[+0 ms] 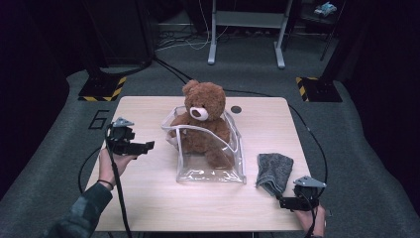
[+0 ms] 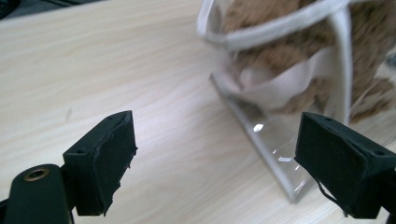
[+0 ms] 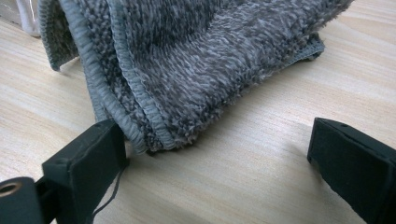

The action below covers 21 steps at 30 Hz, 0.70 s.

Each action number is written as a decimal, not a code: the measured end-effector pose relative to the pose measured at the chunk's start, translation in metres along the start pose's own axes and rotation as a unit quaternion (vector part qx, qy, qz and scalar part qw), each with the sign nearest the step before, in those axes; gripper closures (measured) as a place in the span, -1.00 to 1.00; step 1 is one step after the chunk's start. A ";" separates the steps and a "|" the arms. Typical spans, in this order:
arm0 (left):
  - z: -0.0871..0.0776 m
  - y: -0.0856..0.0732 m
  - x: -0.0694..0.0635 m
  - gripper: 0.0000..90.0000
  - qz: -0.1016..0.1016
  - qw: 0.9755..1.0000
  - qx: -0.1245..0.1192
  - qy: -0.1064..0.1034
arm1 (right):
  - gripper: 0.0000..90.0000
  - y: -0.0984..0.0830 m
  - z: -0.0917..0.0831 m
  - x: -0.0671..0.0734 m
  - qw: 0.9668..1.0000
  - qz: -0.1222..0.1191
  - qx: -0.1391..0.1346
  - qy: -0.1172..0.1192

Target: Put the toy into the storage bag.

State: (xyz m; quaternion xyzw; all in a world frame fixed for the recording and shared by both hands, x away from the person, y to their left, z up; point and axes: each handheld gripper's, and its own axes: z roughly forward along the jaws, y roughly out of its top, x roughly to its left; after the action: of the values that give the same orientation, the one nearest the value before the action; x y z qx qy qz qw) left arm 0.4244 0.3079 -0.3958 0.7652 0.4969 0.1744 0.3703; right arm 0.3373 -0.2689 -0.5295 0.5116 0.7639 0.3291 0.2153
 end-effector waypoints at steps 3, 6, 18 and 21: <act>0.001 -0.016 0.008 -0.75 0.002 1.000 0.015 0.007 | -0.92 0.000 0.001 0.000 1.000 0.000 -0.002 0.001; 0.005 -0.035 0.013 -0.75 0.002 1.000 0.019 0.008 | -0.92 0.000 0.000 0.000 1.000 0.000 -0.002 0.000; 0.045 -0.112 0.025 -0.76 0.018 0.996 0.081 0.015 | -0.92 0.000 0.000 -0.001 1.000 0.003 -0.006 0.007; 0.049 -0.123 0.023 -0.79 0.033 0.997 0.059 0.041 | -0.91 0.000 0.000 -0.001 1.000 0.004 -0.006 0.008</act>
State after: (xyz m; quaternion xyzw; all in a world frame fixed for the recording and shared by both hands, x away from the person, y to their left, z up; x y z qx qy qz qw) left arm 0.3881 0.3379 -0.5223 0.7938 0.4958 0.1882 0.2979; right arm 0.3377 -0.2698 -0.5298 0.5111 0.7615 0.3383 0.2108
